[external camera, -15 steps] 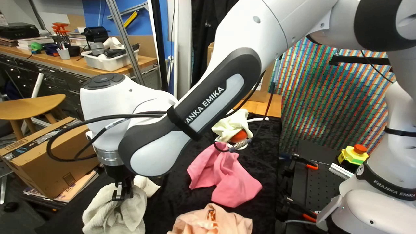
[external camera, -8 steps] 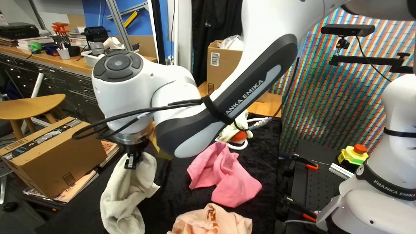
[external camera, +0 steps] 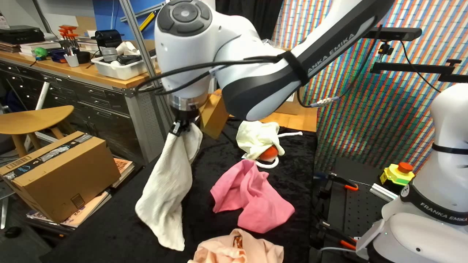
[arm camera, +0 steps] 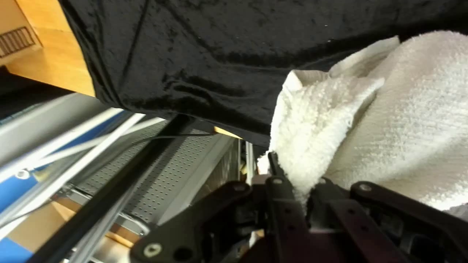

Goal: Pile up the objects on the table.

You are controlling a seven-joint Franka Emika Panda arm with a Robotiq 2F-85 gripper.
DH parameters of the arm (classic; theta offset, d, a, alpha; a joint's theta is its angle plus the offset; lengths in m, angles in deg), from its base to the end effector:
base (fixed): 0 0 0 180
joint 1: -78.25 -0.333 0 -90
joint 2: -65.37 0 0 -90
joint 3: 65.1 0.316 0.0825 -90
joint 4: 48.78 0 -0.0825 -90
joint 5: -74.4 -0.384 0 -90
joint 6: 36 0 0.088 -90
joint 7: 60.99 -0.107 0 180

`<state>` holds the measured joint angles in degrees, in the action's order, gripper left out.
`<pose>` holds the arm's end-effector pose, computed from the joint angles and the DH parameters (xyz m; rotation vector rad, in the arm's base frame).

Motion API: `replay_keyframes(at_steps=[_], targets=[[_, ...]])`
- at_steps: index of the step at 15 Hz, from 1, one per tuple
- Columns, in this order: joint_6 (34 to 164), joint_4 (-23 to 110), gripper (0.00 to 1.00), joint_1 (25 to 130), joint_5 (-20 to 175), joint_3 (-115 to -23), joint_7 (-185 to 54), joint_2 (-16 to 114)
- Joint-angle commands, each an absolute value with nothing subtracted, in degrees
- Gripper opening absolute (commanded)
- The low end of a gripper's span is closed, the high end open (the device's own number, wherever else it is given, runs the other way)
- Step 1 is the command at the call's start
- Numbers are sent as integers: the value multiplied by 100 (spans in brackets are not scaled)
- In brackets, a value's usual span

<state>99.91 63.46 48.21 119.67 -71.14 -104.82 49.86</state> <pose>0.5707 0.2486 0.3559 2.6280 0.2707 0.6099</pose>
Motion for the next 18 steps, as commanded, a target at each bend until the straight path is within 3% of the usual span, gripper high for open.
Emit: replay_keyframes(at_steps=[1, 9, 18], targets=[[9671, 6982, 3, 5520, 12139, -6740, -10937, 5964], [9299, 7388, 3, 6908, 11823, -6488, -11084, 7068], [9141, 7704, 3, 7767, 11760, -6531, -11121, 7662]])
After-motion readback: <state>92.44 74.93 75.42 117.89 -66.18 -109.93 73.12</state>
